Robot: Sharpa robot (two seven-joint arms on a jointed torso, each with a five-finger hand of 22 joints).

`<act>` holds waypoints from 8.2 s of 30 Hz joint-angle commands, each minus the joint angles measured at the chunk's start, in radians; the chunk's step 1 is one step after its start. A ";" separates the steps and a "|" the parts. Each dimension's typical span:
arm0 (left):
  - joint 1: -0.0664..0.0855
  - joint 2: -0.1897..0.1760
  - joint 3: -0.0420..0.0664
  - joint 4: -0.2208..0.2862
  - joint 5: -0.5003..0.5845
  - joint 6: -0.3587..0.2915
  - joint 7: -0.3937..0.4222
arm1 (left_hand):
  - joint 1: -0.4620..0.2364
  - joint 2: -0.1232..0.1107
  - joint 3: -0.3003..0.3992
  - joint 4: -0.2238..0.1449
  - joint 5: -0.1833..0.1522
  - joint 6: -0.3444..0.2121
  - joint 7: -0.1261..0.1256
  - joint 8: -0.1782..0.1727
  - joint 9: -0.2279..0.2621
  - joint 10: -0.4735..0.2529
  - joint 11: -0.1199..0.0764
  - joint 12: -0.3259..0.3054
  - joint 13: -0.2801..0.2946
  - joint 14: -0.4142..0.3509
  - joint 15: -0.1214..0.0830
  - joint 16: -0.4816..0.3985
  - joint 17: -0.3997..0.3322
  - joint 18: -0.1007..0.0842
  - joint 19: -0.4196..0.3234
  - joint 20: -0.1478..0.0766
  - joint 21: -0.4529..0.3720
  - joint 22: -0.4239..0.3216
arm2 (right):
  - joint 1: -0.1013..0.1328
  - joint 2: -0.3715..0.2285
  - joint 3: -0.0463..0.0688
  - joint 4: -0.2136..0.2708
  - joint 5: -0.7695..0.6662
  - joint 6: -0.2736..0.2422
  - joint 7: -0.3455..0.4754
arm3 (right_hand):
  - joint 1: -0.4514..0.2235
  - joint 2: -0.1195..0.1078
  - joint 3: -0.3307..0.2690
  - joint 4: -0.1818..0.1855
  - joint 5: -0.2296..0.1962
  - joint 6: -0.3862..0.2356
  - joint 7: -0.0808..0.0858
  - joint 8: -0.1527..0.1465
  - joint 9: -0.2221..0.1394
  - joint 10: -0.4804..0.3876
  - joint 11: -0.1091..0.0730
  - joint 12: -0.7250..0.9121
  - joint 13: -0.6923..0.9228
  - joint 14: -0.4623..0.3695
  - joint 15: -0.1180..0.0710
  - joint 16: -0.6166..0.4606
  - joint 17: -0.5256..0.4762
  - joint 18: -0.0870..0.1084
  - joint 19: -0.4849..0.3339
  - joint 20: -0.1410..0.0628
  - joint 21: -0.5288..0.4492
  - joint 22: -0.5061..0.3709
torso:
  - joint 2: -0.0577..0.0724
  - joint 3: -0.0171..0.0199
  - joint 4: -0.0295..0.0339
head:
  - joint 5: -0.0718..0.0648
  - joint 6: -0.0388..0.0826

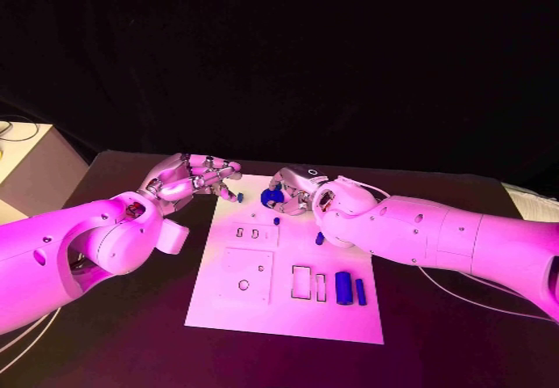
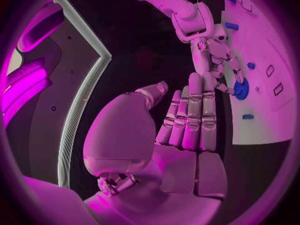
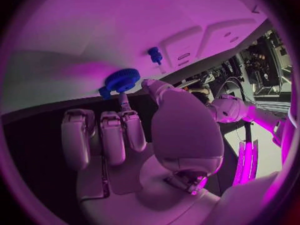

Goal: Assemble the parts on the task board

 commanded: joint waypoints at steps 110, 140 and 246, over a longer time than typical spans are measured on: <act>-0.003 -0.003 0.000 -0.032 -0.009 0.038 0.005 | -0.009 -0.001 0.001 0.004 0.002 -0.012 0.000 -0.008 0.001 -0.011 0.003 -0.005 0.001 -0.010 0.001 0.003 0.002 0.002 -0.011 -0.001 0.005 0.002 | -0.039 -0.353 0.019 0.028 0.347 0.076 0.282 | 0.182 0.066 -0.113 -0.121 -0.145 0.085 -0.023 0.040 -0.020 0.019 -0.016 0.008 0.176 0.104 -0.009 0.004 0.263 -0.010 0.059 -0.005 -0.016 0.182 | -0.003 0.0152 -0.0286 | -0.023 -0.005; -0.005 -0.001 0.000 -0.037 -0.011 0.041 0.002 | -0.007 -0.001 0.001 0.003 0.002 -0.012 0.001 -0.008 0.002 -0.012 0.003 -0.004 0.002 -0.013 0.002 0.004 0.002 0.002 -0.015 0.000 0.008 0.003 | -0.037 -0.362 0.020 0.084 0.349 -0.089 0.246 | 0.152 0.097 0.029 -0.150 -0.212 0.159 -0.090 0.207 0.040 0.063 -0.075 0.041 0.218 0.104 -0.061 0.004 0.263 -0.016 0.070 -0.052 0.005 0.201 | -0.005 0.0145 -0.0314 | -0.014 -0.007; -0.005 0.029 -0.001 -0.054 -0.034 0.054 -0.049 | -0.007 -0.002 0.001 0.009 0.002 -0.018 -0.012 -0.010 0.006 0.068 -0.017 0.057 0.030 0.006 -0.013 0.049 0.024 0.005 -0.014 -0.009 0.044 0.023 | -0.088 -0.023 -0.010 0.305 -0.127 -0.028 -0.308 | 0.021 -0.017 -0.026 -0.096 -0.184 0.066 -0.068 0.272 0.036 -0.004 -0.056 -0.029 0.151 0.102 -0.048 0.000 0.254 -0.015 0.069 -0.044 -0.005 0.199 | -0.009 0.0130 -0.0380 | 0.036 -0.054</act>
